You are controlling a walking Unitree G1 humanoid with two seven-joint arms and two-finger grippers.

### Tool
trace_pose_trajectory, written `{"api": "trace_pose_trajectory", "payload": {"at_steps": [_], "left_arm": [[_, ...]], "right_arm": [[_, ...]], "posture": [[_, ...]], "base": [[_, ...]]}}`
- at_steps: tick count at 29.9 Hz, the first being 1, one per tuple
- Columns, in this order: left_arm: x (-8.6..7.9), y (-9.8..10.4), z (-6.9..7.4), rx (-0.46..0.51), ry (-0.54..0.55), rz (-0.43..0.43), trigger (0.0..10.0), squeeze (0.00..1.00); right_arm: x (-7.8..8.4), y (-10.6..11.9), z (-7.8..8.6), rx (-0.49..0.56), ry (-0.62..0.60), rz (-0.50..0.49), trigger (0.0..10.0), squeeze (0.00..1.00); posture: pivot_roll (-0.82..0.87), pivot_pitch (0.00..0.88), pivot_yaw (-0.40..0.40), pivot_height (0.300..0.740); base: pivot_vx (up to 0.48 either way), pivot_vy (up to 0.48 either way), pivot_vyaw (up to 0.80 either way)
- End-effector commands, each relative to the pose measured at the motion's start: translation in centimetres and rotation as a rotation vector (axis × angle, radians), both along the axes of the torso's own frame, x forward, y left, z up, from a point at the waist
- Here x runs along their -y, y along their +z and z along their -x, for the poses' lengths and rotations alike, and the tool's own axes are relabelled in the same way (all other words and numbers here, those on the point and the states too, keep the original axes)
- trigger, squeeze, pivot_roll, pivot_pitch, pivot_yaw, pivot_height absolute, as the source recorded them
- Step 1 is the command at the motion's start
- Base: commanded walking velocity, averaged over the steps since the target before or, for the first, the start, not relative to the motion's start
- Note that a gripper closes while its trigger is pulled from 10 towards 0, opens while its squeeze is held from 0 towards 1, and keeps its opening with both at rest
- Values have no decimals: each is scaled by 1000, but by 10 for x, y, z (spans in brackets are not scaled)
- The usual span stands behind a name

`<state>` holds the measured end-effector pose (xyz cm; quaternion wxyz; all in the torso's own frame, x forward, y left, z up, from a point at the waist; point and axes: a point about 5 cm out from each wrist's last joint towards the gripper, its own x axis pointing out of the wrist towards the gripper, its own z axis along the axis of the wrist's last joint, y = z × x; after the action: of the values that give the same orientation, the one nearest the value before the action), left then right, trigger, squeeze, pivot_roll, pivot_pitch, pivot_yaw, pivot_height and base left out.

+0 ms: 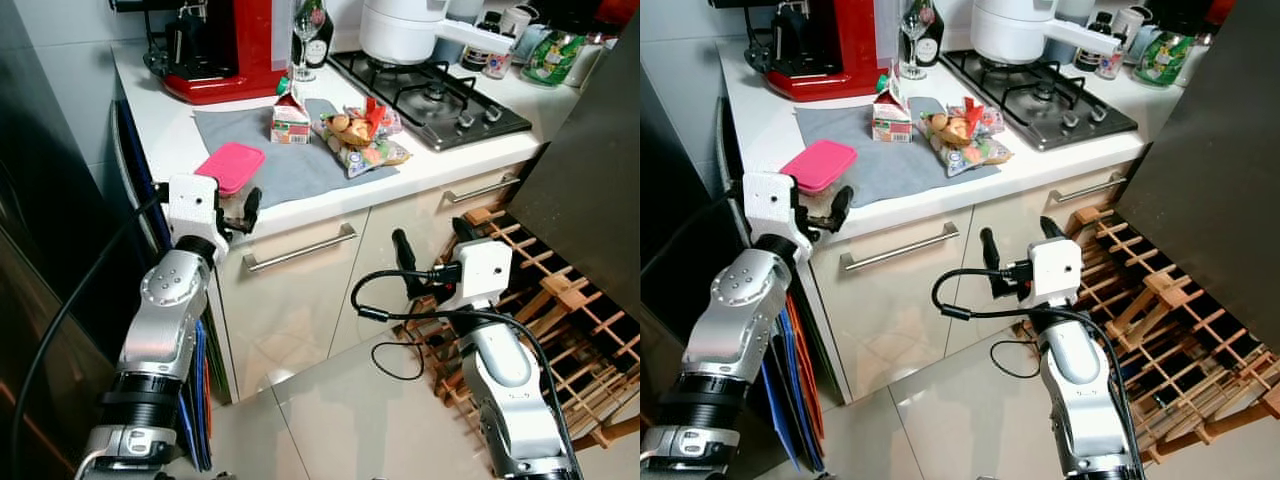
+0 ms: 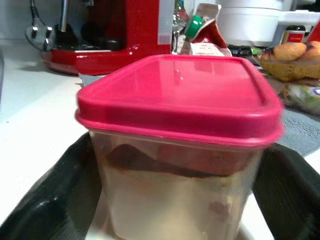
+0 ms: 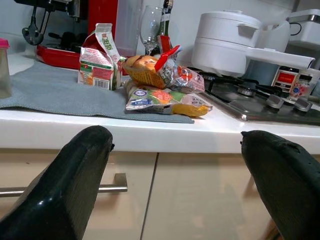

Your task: Restocking fridge

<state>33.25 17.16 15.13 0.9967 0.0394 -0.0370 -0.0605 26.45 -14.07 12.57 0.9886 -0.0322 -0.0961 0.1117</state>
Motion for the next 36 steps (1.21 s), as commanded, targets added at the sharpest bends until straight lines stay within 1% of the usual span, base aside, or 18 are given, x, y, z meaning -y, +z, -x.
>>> {"api": "trace_pose_trajectory", "payload": {"at_steps": [1,5,8,13,18,22,23,24,25,26,27,29,32,34,36], "left_arm": [[1,0,-3,1,10,-9,0,0],[0,-6,-6,-25,27,-13,0,0],[1,-9,-7,-39,25,11,0,0],[2,-10,-8,-37,9,44,0,0],[5,-9,-8,-24,-7,23,0,0],[4,-7,-8,-5,30,-7,0,0],[1,8,-7,75,73,-9,0,0],[1,24,-6,145,84,-19,0,0],[1,24,-6,145,84,-19,0,0],[1,43,-5,225,101,-26,0,0],[0,67,-1,331,125,-33,0,0],[-2,79,2,387,137,-39,0,0],[-1,96,8,466,120,-55,0,0],[2,103,13,495,103,-76,0,0],[3,106,18,503,92,-60,0,0]], "right_arm": [[0,6,-1,17,-3,-2,10000,0],[-1,6,-1,16,-1,-2,10000,0],[-1,5,-1,16,0,-3,10000,0],[-1,5,-1,15,-1,-3,10000,0],[-1,5,-1,13,1,1,10000,0],[-1,4,-2,12,2,3,10000,0],[-1,4,-2,12,3,3,10000,0],[-1,4,-3,12,3,3,10000,0],[-1,4,-3,12,3,3,10000,0],[-1,3,-4,12,2,3,10000,0],[-2,3,-7,14,3,2,10000,0],[-3,3,-10,17,2,-2,10000,0],[-3,4,-17,21,-6,-15,10000,0],[-4,5,-20,24,-11,-23,10000,0],[-4,5,-22,24,-14,-27,10000,0]], "posture": [[-62,0,-67,740],[-61,0,-66,740],[-62,0,-64,740],[-62,0,-64,740],[-62,0,-66,740],[-60,0,-67,740],[-59,0,-67,740],[-56,0,-68,740],[-56,0,-68,740],[-47,0,-68,740],[-40,0,-66,740],[-35,0,-66,740],[-21,0,-65,740],[-13,0,-66,740],[-6,0,-68,740]], "base": [[0,0,0],[0,0,0],[0,0,0],[0,0,0],[0,0,0],[0,0,0],[0,0,0],[0,0,0],[0,0,0],[0,0,0],[0,0,0],[0,0,0],[0,0,0],[0,0,0],[0,0,0]]}}
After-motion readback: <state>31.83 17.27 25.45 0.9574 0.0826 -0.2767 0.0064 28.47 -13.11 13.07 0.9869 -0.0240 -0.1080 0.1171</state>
